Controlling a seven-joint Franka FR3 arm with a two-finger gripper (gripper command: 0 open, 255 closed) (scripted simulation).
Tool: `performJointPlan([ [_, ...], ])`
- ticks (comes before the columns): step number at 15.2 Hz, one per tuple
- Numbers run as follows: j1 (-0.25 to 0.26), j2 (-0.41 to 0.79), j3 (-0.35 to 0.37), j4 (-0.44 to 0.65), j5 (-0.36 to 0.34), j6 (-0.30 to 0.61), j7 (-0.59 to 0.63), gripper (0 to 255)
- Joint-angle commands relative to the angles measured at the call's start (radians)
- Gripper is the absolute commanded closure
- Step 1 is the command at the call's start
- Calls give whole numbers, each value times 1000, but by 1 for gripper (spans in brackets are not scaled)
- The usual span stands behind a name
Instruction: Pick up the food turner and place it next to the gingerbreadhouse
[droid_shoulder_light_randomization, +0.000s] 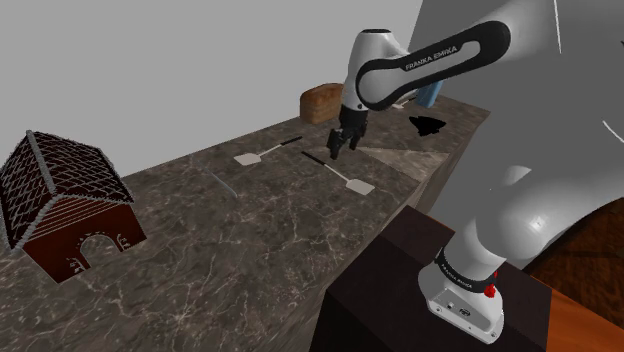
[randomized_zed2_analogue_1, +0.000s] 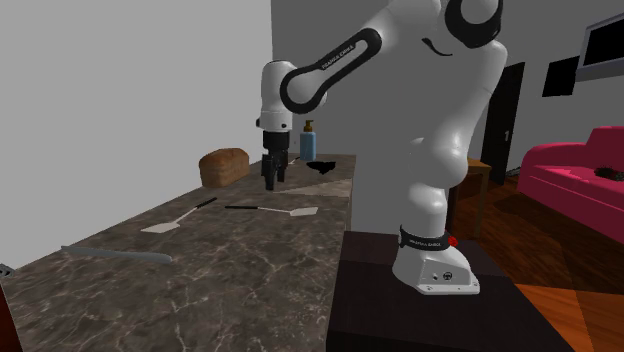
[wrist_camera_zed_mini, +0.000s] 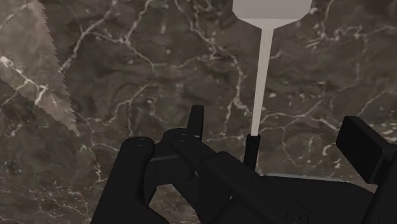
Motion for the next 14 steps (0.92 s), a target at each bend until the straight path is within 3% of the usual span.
performJointPlan([
  [1, 9, 70, -1, 6, 4, 77, -13, 0],
  [9, 12, 161, -4, -26, 10, 202, -20, 0],
  [14, 12, 167, -4, -28, 10, 211, -20, 0],
])
